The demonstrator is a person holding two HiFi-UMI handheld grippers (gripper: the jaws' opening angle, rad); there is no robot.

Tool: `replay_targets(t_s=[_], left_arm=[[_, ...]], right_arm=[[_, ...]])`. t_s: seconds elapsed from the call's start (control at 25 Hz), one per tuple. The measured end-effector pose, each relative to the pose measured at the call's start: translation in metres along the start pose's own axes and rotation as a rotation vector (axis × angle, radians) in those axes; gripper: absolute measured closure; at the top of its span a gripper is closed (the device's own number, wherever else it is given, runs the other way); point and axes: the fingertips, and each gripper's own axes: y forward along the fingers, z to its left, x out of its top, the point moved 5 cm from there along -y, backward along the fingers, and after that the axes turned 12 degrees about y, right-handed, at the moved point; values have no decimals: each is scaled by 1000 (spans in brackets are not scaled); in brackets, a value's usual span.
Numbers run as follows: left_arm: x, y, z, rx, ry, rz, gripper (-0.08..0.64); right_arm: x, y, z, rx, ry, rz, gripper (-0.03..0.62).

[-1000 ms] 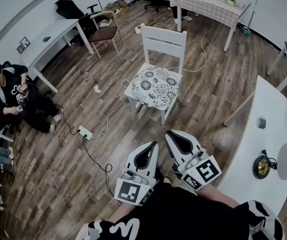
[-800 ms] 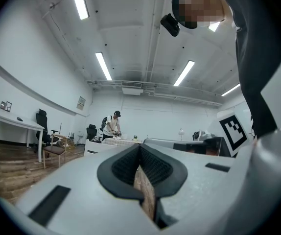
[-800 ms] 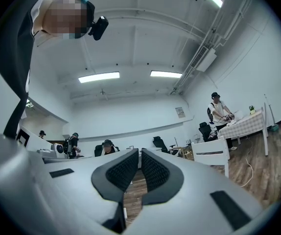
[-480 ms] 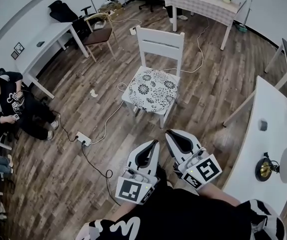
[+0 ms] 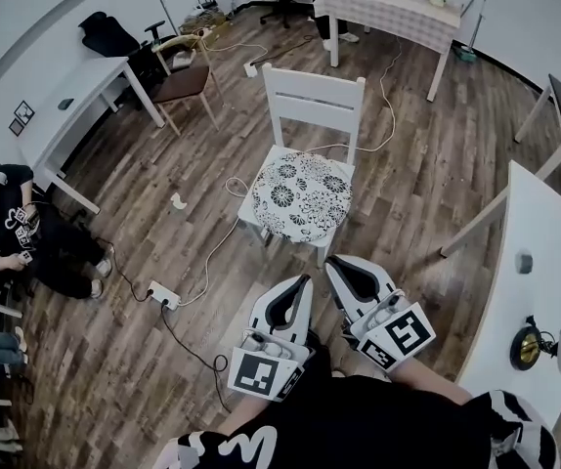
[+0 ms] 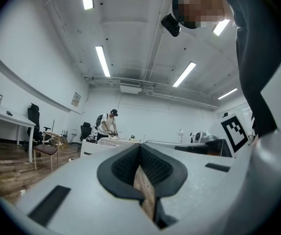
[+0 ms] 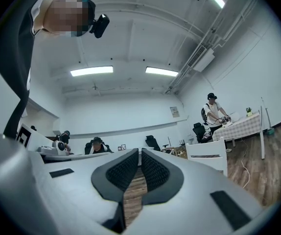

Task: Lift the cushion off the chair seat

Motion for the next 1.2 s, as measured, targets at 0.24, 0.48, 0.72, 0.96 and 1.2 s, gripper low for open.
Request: replay_targets(t_s=[0.24,0.48,0.72,0.96,1.2], left_arm=[[3,34,44,-39,-4,-20,560],[2,58,87,-55,-4,-19,560],[1,80,125,-72,4,-25,560],[-4,98,161,-90,20,-32,561],[-8,112,184,-108,26,-37,560]], right_arm=[[9,45,-20,-36,-16,-6,560],[14,90,-34,-52,-17,-12,561],[18,130,-48,-65,-18,-23,561],[16,165,-61,-77,-23,-44,561],[17,190,-69,-85,-29,-59,561]])
